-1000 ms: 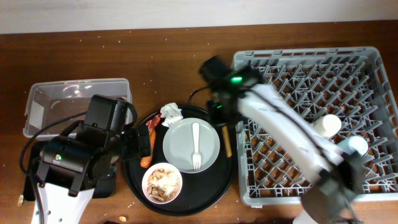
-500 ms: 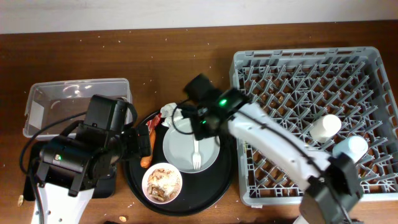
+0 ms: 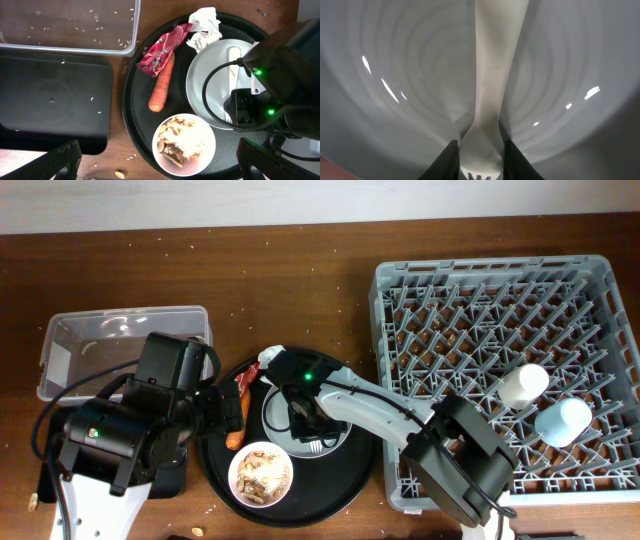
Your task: Sort waste into correct bins and load items into the dishwasher rack
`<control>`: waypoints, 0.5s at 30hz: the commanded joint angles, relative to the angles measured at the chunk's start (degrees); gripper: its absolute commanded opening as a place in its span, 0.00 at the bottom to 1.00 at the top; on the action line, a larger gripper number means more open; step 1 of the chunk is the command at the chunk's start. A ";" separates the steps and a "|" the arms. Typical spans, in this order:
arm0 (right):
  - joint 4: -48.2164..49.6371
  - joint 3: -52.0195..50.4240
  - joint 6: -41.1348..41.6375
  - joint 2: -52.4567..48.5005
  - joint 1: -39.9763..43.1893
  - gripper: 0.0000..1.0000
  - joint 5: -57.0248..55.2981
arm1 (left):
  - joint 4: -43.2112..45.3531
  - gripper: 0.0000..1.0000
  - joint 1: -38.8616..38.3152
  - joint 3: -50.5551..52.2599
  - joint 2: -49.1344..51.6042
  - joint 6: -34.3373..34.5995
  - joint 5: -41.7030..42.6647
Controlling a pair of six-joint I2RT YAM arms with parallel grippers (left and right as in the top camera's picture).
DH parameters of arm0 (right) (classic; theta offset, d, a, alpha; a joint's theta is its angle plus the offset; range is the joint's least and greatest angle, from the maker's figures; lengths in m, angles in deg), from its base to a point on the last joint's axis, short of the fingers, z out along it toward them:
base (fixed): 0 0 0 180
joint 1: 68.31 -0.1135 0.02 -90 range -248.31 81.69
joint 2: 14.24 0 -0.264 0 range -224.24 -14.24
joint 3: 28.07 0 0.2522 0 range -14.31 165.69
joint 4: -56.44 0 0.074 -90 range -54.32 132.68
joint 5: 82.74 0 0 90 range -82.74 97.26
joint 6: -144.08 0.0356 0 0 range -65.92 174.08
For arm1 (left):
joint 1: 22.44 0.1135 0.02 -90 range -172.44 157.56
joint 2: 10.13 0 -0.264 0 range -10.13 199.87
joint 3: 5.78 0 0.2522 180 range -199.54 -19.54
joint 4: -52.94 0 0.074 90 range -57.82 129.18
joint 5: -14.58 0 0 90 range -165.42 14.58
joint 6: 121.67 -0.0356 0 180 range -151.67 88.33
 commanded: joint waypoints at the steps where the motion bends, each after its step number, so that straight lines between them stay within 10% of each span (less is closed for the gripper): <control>1: -1.49 0.24 -0.42 4.87 0.96 0.24 -2.51 | -0.02 0.99 0.31 -0.76 -0.22 0.33 -0.83; 9: -11.43 3.52 -15.37 23.87 22.58 0.25 -7.06 | -0.02 0.99 0.31 -0.76 -0.22 0.33 -0.83; 15: -11.54 1.33 -20.48 21.88 22.60 0.57 -7.96 | -0.02 0.99 0.31 -0.76 -0.22 0.33 -0.83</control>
